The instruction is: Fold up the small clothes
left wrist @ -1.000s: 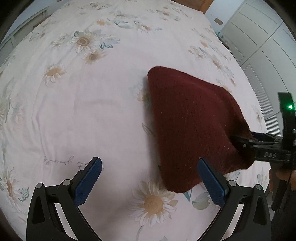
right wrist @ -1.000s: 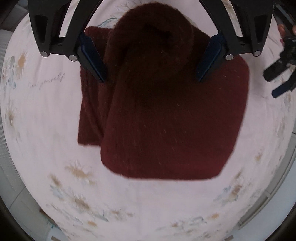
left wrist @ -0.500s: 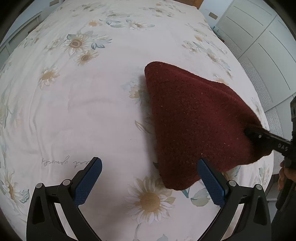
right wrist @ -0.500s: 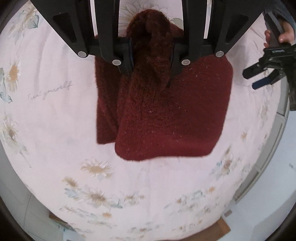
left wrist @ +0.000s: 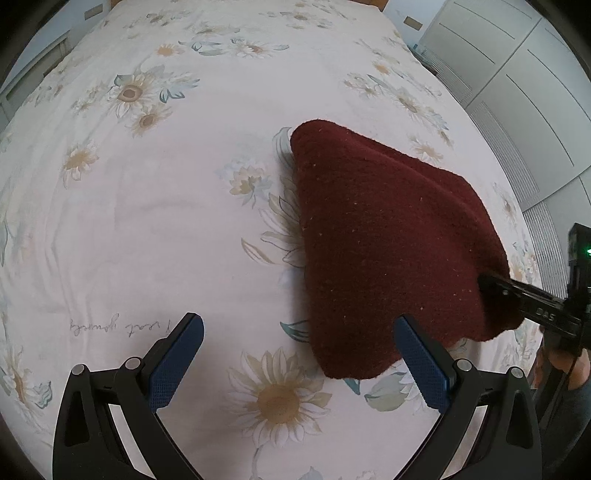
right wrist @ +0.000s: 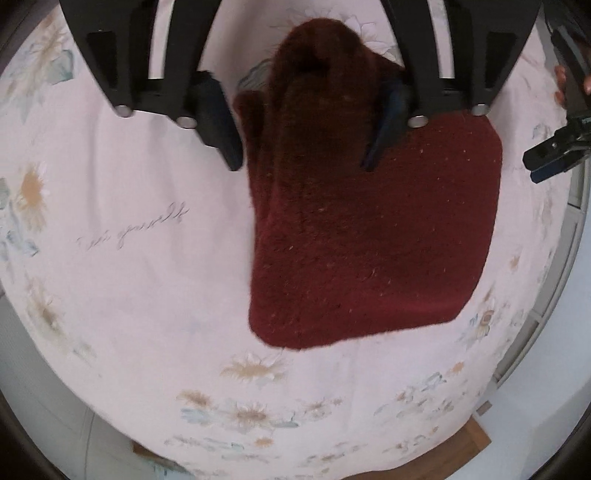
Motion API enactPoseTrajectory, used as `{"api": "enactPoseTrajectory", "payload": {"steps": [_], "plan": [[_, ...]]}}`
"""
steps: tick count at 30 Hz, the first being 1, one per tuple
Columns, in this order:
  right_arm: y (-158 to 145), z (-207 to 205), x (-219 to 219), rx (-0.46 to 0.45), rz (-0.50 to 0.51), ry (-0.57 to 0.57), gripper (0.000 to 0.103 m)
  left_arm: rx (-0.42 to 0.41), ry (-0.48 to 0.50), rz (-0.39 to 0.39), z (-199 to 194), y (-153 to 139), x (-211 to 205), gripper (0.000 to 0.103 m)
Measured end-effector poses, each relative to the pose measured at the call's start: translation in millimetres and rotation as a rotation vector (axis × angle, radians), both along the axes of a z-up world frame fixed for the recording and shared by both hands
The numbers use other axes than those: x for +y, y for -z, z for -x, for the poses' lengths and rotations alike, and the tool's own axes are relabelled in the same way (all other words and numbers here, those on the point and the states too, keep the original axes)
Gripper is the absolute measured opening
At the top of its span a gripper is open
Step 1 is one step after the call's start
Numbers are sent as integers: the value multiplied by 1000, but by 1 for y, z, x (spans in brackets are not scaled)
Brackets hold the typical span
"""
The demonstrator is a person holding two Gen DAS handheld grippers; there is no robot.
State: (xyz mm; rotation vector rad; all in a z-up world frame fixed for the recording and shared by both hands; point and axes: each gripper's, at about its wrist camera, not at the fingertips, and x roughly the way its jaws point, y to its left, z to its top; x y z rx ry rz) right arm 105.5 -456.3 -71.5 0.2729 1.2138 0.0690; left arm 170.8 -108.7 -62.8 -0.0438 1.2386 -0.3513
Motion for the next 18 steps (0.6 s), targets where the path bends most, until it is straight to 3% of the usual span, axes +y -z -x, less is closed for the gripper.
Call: {"api": "enactPoseTrajectory", "payload": {"steps": [1,9,14,18], "plan": [[-3,0,-2,-6,3,3,80,1,0,-5,-1,0,-1,102],[-28,-23,-7,-36,46,3,88,-6,27,-34,-35,-5,-32,102],[-17,-41,-1,2,-3,1,103,19,50,-29,-55,3,-62,102],[3,-49,4,31,-13,-11,103,48,69,-63,-64,23,-78,102]]}}
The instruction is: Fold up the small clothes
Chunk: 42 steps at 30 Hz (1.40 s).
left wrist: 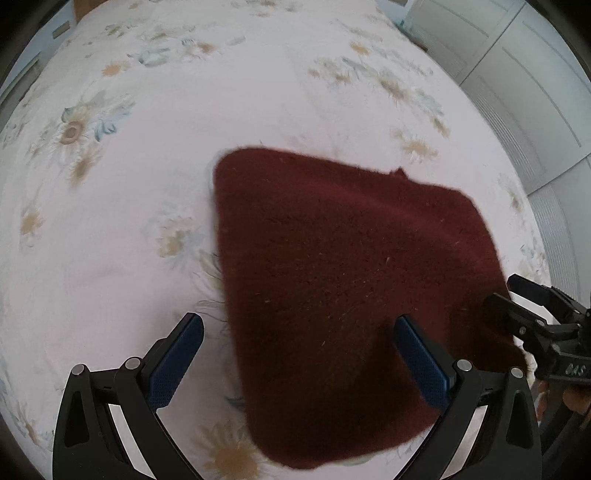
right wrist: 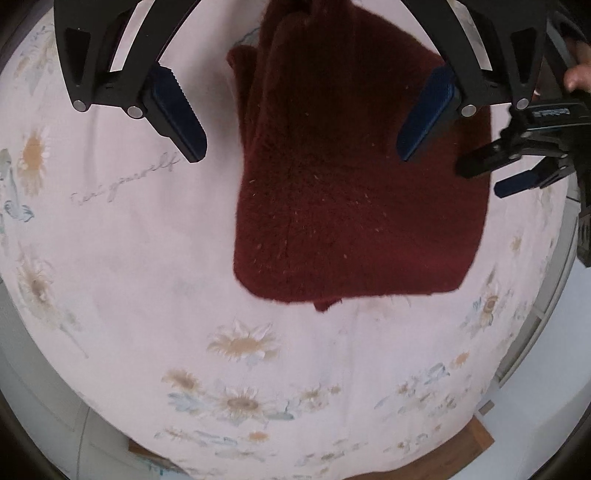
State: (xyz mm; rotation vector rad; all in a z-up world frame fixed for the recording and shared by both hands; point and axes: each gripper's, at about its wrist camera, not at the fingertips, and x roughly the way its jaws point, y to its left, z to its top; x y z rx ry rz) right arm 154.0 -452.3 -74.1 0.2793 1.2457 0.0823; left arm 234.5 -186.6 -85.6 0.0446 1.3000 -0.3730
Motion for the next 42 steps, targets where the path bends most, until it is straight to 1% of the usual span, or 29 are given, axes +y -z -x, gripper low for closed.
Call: {"api": "enactPoseTrajectory", "payload": {"steps": [4,6,9,14,17,18,20,22,23,24,25,26,27,28,31,33,36,39,42], "plan": [[24,-1,0,40,3,-9,103,34,-16,-9,-4,25,0,102],[35,-1,-3,48,13,-18,103,27,-16,-17,-2,33,3,102],[48,1,-8,43,0,-22,103,25,-18,-6,1,46,10,103],[66,5,-14,40,-57,-21,102,-6,-20,6,7,54,13,103],[71,7,-17,41,-92,-3,102,-5,-18,9,7,57,13,103],[72,7,-18,43,-101,1,100,-4,-16,9,7,57,12,103],[73,8,-17,46,-122,5,93,-7,-3,8,6,58,12,103],[72,8,-15,43,-141,2,79,-11,5,18,6,60,10,102],[71,8,-13,39,-149,-1,74,-11,11,35,7,61,11,101],[70,8,-11,38,-160,-4,67,-5,10,43,7,62,11,100],[69,8,-9,42,-150,-1,66,9,4,60,6,64,12,99],[69,8,-8,45,-144,-1,65,17,1,70,6,67,12,96],[69,7,-7,52,-150,3,61,25,1,83,6,67,12,91],[68,7,-7,57,-162,7,55,26,4,87,5,67,13,90],[65,5,-7,56,-190,9,43,16,27,89,8,63,7,78],[58,6,-6,46,-186,7,40,18,33,105,8,60,8,65],[40,9,-2,12,-169,3,38,13,37,139,10,45,13,54],[13,14,7,-41,-163,-14,37,-6,55,180,13,23,25,51],[-9,15,22,-77,-180,-44,37,-63,80,180,13,-8,46,50]]}}
